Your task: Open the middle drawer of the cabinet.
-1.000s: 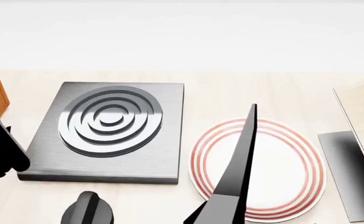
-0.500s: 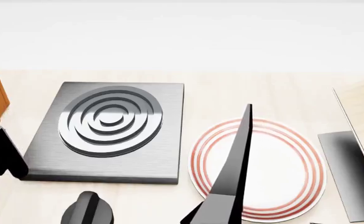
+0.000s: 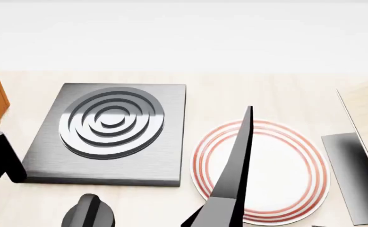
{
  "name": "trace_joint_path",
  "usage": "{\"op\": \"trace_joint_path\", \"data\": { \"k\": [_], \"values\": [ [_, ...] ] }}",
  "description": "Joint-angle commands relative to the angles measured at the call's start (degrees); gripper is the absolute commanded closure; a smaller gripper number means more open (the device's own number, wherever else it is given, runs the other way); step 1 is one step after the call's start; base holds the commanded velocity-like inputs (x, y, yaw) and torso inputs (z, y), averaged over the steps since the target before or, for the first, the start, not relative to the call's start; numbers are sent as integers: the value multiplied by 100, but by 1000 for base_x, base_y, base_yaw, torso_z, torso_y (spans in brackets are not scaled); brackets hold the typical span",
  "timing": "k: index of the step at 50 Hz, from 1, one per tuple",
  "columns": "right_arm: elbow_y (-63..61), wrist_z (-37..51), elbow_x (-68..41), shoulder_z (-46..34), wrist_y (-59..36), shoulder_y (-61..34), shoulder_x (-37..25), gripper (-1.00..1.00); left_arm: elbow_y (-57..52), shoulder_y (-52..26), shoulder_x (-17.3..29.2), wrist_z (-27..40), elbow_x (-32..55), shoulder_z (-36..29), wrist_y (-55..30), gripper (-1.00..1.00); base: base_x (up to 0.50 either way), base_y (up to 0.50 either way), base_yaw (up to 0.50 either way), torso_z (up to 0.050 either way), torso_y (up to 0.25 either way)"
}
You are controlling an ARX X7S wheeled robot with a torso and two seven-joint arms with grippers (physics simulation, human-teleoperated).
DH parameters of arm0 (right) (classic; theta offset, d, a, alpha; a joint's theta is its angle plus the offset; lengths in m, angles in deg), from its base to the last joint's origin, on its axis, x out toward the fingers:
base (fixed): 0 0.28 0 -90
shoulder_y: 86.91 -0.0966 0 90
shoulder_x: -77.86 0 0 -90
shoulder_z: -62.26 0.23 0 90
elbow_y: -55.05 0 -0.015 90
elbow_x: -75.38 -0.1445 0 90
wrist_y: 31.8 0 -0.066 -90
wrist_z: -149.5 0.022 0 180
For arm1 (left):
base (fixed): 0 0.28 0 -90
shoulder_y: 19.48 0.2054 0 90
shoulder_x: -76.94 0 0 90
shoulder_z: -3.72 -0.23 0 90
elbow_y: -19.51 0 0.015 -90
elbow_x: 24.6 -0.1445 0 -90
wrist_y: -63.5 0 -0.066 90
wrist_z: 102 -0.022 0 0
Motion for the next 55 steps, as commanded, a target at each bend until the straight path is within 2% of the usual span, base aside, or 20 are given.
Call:
{"op": "trace_joint_path", "data": {
  "k": [1,8,55],
  "values": [
    [0,-11,9,-9,-7,8,0,-100,896,-223,-297,103,-113,-133,425,-100,0,0,0,0,0],
    [0,-17,-1,-14,-29,3,0,-100,1700,-409,-542,274,-203,-261,806,-100,0,0,0,0,0],
    [0,-37,4,-54,-55,10,0,-100,1748,-607,-477,320,755,-1449,218,-100,0,0,0,0,0]
  ]
}}
